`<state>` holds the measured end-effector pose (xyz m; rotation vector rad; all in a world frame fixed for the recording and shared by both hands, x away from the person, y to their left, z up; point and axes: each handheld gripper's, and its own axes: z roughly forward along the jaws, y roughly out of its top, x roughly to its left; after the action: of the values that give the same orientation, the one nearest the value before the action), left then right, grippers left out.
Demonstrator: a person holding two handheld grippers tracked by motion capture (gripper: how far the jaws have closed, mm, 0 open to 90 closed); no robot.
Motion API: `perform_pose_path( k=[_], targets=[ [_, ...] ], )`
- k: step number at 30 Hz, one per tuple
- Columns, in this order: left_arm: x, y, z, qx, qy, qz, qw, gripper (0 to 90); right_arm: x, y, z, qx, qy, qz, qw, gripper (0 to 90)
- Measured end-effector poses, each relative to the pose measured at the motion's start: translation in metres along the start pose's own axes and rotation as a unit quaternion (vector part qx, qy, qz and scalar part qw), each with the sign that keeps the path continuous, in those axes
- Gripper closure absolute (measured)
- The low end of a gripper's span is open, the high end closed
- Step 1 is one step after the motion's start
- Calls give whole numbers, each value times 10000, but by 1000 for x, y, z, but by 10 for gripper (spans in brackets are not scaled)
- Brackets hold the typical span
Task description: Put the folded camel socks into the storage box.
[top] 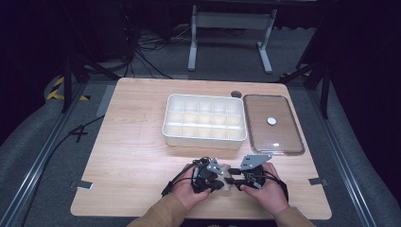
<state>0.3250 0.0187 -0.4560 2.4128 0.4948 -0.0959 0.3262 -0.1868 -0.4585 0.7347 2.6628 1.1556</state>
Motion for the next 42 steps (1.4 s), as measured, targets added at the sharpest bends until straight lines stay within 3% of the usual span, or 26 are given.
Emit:
perform_pose_path(
  k=[5, 15, 17, 22, 28, 38, 42],
  targets=[
    [0, 0, 1, 109, 32, -47, 9999, 897, 2, 4, -7, -132, 36, 118, 9998, 594],
    [-4, 2, 3, 190, 74, 31, 9998, 898, -8, 10, -12, -260, -179, 803, 9963, 486],
    [-4, 2, 3, 202, 81, 54, 9997, 898, -10, 12, -8, -194, -128, 965, 9951, 469],
    [-5, 2, 3, 213, 116, 73, 9997, 897, -11, 19, 1, -46, -93, 1105, 9938, 447],
    [-6, 1, 2, 220, 165, 39, 9996, 897, -14, 20, 15, 405, -45, 1179, 9922, 400],
    [-8, 0, 1, 251, 263, 101, 9993, 886, -20, 22, 26, 706, 211, 1423, 9871, 413],
    [-7, -1, 0, 247, 281, 78, 9993, 870, -18, 25, 28, 812, 274, 1481, 9853, 459]
  ],
)
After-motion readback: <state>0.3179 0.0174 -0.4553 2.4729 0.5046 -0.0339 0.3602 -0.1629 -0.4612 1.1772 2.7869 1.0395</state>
